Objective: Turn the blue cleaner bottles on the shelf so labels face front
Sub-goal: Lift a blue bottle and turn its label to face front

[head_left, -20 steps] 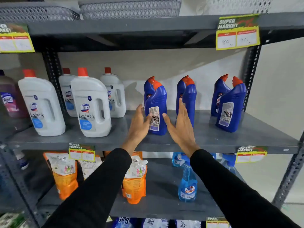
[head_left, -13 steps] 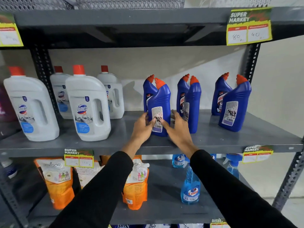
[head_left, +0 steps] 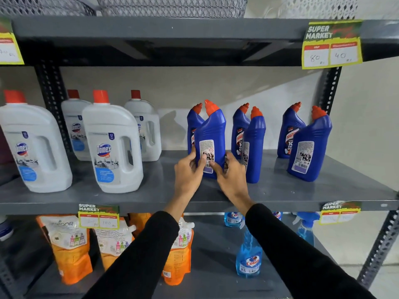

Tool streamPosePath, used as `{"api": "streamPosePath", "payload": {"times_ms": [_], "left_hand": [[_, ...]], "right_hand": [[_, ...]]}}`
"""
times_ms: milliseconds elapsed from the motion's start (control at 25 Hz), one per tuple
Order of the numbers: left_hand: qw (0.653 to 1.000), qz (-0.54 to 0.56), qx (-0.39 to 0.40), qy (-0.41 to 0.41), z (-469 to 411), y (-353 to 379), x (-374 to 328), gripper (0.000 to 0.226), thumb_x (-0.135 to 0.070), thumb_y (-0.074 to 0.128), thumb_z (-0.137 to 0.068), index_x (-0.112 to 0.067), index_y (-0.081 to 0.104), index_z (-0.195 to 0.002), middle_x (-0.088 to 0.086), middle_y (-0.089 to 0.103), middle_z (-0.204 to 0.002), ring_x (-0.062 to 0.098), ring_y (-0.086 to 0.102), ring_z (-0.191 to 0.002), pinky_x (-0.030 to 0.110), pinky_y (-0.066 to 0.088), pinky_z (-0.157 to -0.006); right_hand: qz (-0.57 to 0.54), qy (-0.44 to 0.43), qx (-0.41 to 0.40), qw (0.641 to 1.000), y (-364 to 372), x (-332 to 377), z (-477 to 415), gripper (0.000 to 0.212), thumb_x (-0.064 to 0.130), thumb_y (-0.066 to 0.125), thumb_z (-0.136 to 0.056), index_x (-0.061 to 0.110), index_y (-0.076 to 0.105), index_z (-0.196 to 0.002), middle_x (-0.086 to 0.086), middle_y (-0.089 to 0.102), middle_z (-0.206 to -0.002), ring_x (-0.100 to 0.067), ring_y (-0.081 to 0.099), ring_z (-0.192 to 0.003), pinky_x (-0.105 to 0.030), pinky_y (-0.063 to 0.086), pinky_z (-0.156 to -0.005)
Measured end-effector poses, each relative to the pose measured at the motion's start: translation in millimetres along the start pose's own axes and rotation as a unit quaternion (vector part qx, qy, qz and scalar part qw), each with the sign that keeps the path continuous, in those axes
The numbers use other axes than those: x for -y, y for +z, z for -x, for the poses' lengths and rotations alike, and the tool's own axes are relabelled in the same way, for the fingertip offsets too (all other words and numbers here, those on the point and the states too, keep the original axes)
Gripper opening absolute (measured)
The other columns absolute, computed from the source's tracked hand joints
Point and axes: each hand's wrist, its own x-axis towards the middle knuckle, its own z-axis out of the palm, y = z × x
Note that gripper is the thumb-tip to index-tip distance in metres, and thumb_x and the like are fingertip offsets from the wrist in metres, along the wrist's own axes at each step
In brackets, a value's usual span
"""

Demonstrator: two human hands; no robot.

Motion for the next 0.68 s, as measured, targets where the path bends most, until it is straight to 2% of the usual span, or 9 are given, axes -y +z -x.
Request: {"api": "streamPosePath", "payload": {"times_ms": [80,160,320,400,480,560,600,680], "left_hand": [[0.999,0.028,0.002,0.018,-1.9,6.8,-9.1,0.048,-0.041,0.069,-0.085,-0.019,0.058,-0.127,-0.002,0.074,-0.105,0.000,0.071,-0.089,0.009,0.053,-0.070],[1.000,0.019,0.009,0.023,-6.0,14.8,-18.1,0.060,-0.050,0.076,-0.075,-0.022,0.057,-0.124,-0.011,0.074,-0.098,-0.001,0.070,-0.086,0.011,0.054,-0.071],[0.998,0.007,-0.007,0.065,-16.3,21.9,-19.8,0.050,-0.042,0.072,-0.082,-0.024,0.054,-0.126,-0.008,0.073,-0.092,0.003,0.071,-0.080,0.016,0.056,-0.072],[0.995,0.014,0.013,0.093,-22.8,18.8,-17.7,0.045,-0.039,0.063,-0.091,-0.027,0.049,-0.132,-0.001,0.072,-0.101,0.008,0.071,-0.089,0.020,0.057,-0.077],[0.993,0.012,0.028,0.111,-28.3,16.8,-14.3,0.038,-0.040,0.052,-0.097,-0.031,0.047,-0.134,0.001,0.069,-0.109,0.012,0.069,-0.097,0.026,0.057,-0.082],[0.995,0.035,0.030,0.093,-30.1,18.9,-10.6,0.038,-0.038,0.043,-0.101,-0.021,0.048,-0.135,-0.003,0.067,-0.112,0.009,0.067,-0.100,0.024,0.056,-0.082],[0.996,0.049,0.024,0.077,-29.7,20.8,-8.2,0.041,-0.037,0.041,-0.102,-0.015,0.047,-0.136,-0.005,0.066,-0.112,0.007,0.067,-0.101,0.021,0.055,-0.081],[0.996,0.062,0.002,0.060,-31.2,23.6,-2.8,0.041,-0.033,0.038,-0.103,-0.008,0.046,-0.135,-0.007,0.065,-0.110,0.003,0.066,-0.098,0.017,0.053,-0.078]], "right_hand": [[-0.030,-0.028,-0.022,0.999,1.0,4.2,-1.8,0.036,0.023,0.067,-0.091,0.016,0.054,-0.124,0.009,0.068,-0.103,-0.001,0.066,-0.086,-0.025,0.059,-0.076],[-0.052,-0.056,-0.032,0.997,3.4,5.9,-2.9,0.043,0.012,0.066,-0.089,0.018,0.052,-0.129,0.009,0.067,-0.109,-0.006,0.066,-0.098,-0.034,0.058,-0.085],[-0.055,-0.090,-0.040,0.994,7.6,1.5,-4.8,0.055,0.008,0.064,-0.090,0.020,0.047,-0.140,0.002,0.061,-0.127,-0.018,0.059,-0.116,-0.044,0.053,-0.094],[-0.044,-0.106,-0.027,0.993,8.0,-1.0,-8.7,0.058,0.004,0.061,-0.092,0.017,0.044,-0.146,0.000,0.058,-0.133,-0.019,0.056,-0.119,-0.038,0.050,-0.099],[-0.013,-0.109,-0.021,0.994,8.4,-2.0,-11.7,0.058,0.002,0.058,-0.094,0.015,0.042,-0.149,-0.002,0.052,-0.143,-0.019,0.051,-0.121,-0.019,0.042,-0.104],[-0.004,-0.102,-0.011,0.995,9.2,-2.8,-13.4,0.060,-0.003,0.056,-0.094,0.017,0.042,-0.149,-0.002,0.048,-0.148,-0.020,0.048,-0.114,-0.003,0.034,-0.098],[-0.013,-0.093,0.002,0.996,9.5,-4.0,-13.4,0.061,-0.005,0.055,-0.094,0.019,0.042,-0.148,-0.002,0.048,-0.147,-0.020,0.046,-0.113,-0.001,0.034,-0.095],[-0.043,-0.078,0.023,0.996,7.4,-6.9,-14.5,0.063,-0.006,0.055,-0.094,0.025,0.044,-0.147,-0.001,0.046,-0.145,-0.019,0.043,-0.123,-0.002,0.036,-0.097]]}}
